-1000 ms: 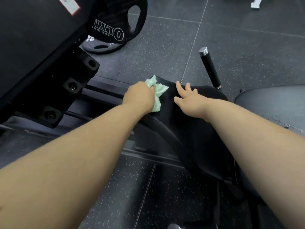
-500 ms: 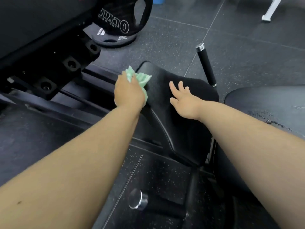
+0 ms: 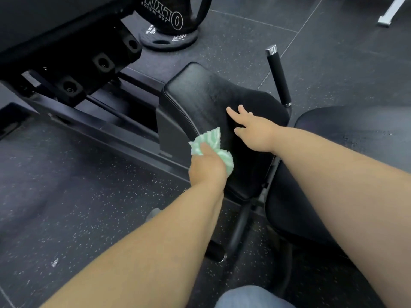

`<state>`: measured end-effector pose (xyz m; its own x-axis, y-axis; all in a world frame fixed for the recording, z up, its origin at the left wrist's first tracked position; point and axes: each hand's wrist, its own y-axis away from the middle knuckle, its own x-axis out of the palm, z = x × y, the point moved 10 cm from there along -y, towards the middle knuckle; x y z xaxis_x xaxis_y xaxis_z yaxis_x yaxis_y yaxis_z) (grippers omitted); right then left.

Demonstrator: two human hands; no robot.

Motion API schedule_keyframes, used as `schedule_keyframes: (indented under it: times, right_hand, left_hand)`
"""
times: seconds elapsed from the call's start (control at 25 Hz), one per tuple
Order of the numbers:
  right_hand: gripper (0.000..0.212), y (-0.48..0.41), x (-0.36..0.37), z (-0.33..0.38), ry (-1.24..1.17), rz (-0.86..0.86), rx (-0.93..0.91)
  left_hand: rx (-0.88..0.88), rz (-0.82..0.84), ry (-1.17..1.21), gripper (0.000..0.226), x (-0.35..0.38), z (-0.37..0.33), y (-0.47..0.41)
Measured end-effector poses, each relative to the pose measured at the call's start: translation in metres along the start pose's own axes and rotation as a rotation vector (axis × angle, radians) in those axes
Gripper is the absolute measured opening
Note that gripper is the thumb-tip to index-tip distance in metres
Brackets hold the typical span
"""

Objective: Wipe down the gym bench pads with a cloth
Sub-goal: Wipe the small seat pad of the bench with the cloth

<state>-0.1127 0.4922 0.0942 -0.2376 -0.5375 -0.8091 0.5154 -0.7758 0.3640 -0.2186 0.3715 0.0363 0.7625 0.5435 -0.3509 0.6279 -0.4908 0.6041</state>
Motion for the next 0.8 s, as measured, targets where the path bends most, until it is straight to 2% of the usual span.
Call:
schedule_keyframes:
  times: [0.12, 0.28, 0.4, 0.48, 0.56, 0.72, 0.8]
  right_hand:
    - [0.06, -0.001, 0.006, -0.003, -0.017, -0.003, -0.037]
    - [0.06, 0.0, 0.007, -0.005, 0.012, -0.019, -0.058]
    - [0.059, 0.005, 0.01, -0.002, 0.021, -0.044, -0.09]
    - [0.058, 0.011, 0.015, -0.008, 0.053, -0.03, -0.088]
    - [0.057, 0.019, 0.026, -0.015, 0.066, -0.002, -0.085]
    - [0.053, 0.017, 0.027, -0.016, 0.05, -0.085, -0.095]
    - [0.053, 0.006, 0.022, -0.006, 0.017, -0.13, -0.113]
  left_hand:
    - [-0.118, -0.005, 0.246, 0.061, 0.002, 0.009, -0.001]
    - [-0.053, -0.115, 0.137, 0.063, 0.001, 0.008, 0.014]
    - [-0.029, -0.074, 0.033, 0.066, 0.009, 0.033, 0.029]
    - [-0.05, -0.035, 0.072, 0.065, 0.012, 0.048, 0.029]
    - [-0.034, -0.074, 0.188, 0.06, 0.004, 0.031, 0.019]
    - [0.245, -0.195, 0.026, 0.05, -0.017, -0.058, 0.0]
    - [0.348, -0.169, -0.007, 0.054, -0.013, -0.061, 0.0]
